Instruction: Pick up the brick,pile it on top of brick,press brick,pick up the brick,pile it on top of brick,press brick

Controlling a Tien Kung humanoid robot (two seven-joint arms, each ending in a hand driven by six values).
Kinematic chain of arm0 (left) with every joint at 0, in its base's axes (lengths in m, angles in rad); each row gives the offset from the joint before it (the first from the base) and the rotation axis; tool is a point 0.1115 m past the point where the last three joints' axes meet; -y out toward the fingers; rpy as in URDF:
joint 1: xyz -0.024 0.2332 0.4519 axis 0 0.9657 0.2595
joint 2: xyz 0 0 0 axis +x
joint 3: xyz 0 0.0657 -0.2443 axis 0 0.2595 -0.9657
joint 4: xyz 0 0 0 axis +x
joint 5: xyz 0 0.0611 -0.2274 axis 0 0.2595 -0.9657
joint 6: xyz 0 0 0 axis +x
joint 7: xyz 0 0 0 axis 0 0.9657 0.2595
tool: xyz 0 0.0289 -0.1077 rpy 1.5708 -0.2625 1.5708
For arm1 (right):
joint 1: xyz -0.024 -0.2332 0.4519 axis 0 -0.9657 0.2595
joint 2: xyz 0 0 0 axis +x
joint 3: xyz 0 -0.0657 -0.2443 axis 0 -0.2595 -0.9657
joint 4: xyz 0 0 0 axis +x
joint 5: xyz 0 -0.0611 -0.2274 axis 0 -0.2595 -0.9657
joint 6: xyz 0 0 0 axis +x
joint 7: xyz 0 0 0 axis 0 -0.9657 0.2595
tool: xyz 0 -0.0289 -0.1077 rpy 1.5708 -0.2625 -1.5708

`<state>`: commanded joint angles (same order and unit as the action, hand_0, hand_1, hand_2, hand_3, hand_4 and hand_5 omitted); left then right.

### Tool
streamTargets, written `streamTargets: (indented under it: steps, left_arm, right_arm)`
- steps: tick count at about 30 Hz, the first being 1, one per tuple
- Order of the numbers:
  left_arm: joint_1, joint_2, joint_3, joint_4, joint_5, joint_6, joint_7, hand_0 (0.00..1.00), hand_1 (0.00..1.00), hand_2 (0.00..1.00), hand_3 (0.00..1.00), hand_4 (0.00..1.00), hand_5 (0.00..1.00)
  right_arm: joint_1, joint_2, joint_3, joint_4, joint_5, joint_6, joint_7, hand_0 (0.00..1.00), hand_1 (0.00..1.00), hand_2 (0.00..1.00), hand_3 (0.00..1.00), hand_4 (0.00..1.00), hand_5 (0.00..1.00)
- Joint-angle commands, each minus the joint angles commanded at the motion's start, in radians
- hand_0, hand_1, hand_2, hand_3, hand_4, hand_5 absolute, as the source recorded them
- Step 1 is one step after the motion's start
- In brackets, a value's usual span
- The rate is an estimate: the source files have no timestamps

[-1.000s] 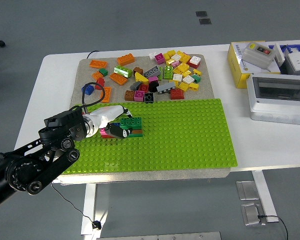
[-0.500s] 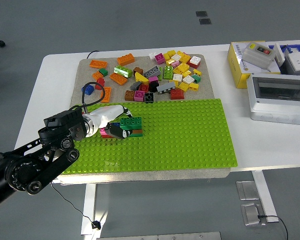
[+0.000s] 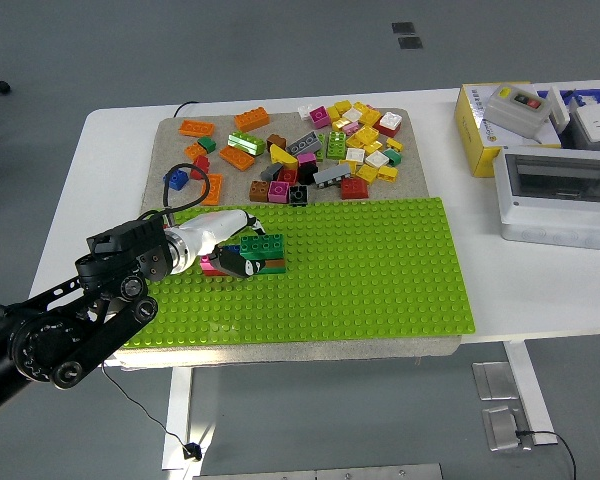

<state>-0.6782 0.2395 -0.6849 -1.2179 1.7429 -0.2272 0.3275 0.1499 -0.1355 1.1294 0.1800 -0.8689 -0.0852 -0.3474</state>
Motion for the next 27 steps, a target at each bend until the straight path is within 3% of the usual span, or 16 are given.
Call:
streamTargets:
  steps: [2, 27]
  left_arm:
    - [0.000, 0.000, 0.000, 0.000, -0.001, 0.000, -0.001, 0.979, 0.973, 0.970, 0.739, 0.780, 0.363]
    - [-0.011, -0.004, 0.017, 0.037, -0.012, 0.011, -0.025, 0.978, 0.974, 0.971, 0.739, 0.779, 0.360]
  right_arm:
    - [0.000, 0.000, 0.000, 0.000, 0.000, 0.000, 0.000, 0.700, 0.634, 0.456, 0.756, 0.628, 0.998]
    - [-0.003, 0.001, -0.008, 0.000, 0.005, 0.001, 0.001, 0.700, 0.634, 0.456, 0.753, 0.627, 0.998]
